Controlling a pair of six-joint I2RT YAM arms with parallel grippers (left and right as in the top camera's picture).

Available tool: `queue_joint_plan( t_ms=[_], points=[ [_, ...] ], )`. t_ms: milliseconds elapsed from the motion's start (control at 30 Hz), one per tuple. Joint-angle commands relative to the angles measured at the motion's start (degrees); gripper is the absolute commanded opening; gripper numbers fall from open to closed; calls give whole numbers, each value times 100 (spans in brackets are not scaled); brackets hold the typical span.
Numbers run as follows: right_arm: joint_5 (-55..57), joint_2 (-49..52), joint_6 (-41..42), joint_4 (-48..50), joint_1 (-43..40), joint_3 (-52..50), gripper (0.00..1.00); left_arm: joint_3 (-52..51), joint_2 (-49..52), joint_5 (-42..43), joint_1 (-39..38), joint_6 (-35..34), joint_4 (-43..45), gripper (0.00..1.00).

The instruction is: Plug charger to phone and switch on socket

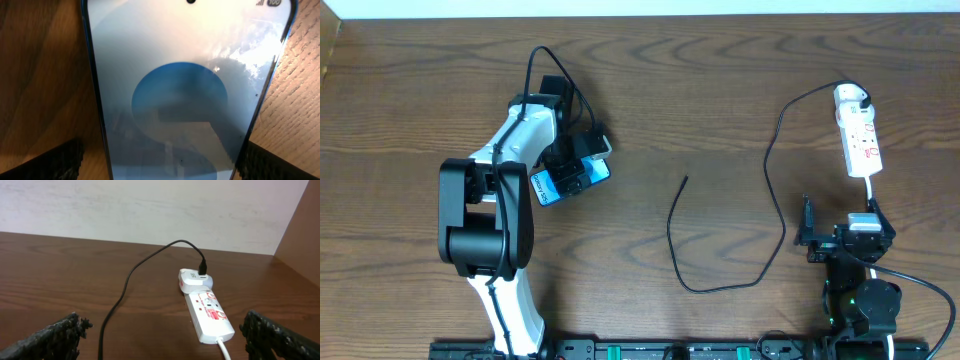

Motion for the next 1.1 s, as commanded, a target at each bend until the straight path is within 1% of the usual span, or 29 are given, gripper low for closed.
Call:
queue_joint_plan(
  t_ms=[0, 100, 233, 500, 733, 800, 933, 1067],
  points=[
    [-15, -31, -76, -9, -13, -22, 99, -214, 210, 74, 15, 26, -101, 97],
    [-15, -31, -76, -9, -13, -22, 99, -214, 210, 98, 15, 15, -107, 95],
    [-15, -31, -76, -9, -13, -22, 99, -214, 210, 227, 15, 15, -118, 94],
    [-15, -31, -76, -9, -13, -22, 99, -214, 210, 227, 15, 13, -120, 93],
    [-15, -31, -76, -9, -13, -22, 99, -214, 212, 227, 15, 11, -120, 82],
    [-15, -31, -76, -9, -13, -22, 99, -214, 210, 227, 15, 11, -120, 78],
    [-15, -31, -76, -9, -13, -22, 99, -214, 210, 227, 15, 11, -120, 75],
    [-15, -31, -76, -9, -13, -22, 99, -214, 210, 227, 15, 11, -120, 70]
  ],
)
